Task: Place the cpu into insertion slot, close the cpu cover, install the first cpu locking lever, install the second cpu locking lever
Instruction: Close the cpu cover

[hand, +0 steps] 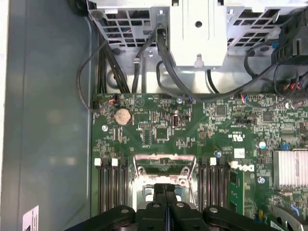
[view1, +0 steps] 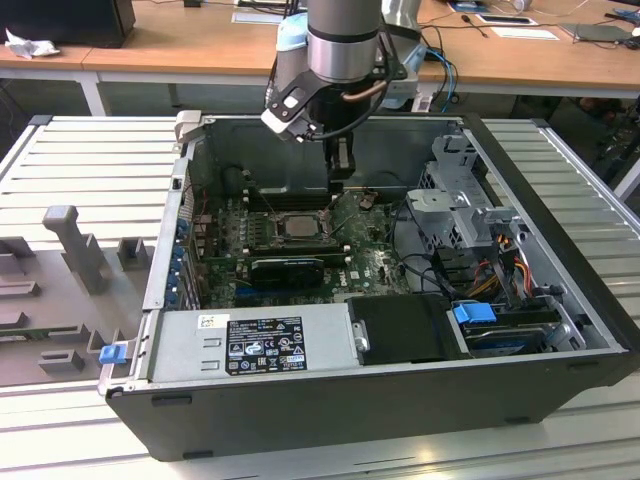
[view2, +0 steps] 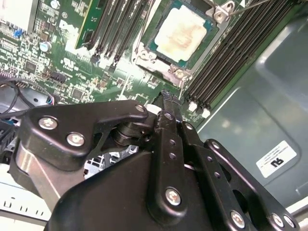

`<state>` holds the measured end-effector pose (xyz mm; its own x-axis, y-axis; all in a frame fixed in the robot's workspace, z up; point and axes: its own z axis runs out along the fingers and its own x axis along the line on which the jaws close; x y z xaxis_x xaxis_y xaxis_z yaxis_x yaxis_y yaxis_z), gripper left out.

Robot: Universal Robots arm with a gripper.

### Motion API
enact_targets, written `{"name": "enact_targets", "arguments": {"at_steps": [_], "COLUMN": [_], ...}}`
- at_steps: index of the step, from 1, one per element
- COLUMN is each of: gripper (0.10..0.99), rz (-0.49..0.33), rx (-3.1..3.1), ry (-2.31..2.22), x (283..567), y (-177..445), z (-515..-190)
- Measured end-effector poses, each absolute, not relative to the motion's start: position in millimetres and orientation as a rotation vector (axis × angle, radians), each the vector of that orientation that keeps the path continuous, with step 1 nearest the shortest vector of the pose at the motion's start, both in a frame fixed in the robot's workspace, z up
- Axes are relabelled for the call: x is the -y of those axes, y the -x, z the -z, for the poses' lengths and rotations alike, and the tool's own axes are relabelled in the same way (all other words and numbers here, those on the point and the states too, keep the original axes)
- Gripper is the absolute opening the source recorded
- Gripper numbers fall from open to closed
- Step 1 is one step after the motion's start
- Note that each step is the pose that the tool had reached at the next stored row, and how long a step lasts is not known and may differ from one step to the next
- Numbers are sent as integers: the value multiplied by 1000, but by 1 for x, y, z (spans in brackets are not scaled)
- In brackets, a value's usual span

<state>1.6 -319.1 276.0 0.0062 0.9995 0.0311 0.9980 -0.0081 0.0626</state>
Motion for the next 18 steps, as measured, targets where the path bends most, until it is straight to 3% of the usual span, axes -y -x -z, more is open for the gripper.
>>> {"name": "enact_targets", "arguments": {"at_steps": [18], "gripper": [106], "rz": [-102], "rx": [-2197], "ry": [-2213], "x": [319], "y": [-34], "z": [-268]}}
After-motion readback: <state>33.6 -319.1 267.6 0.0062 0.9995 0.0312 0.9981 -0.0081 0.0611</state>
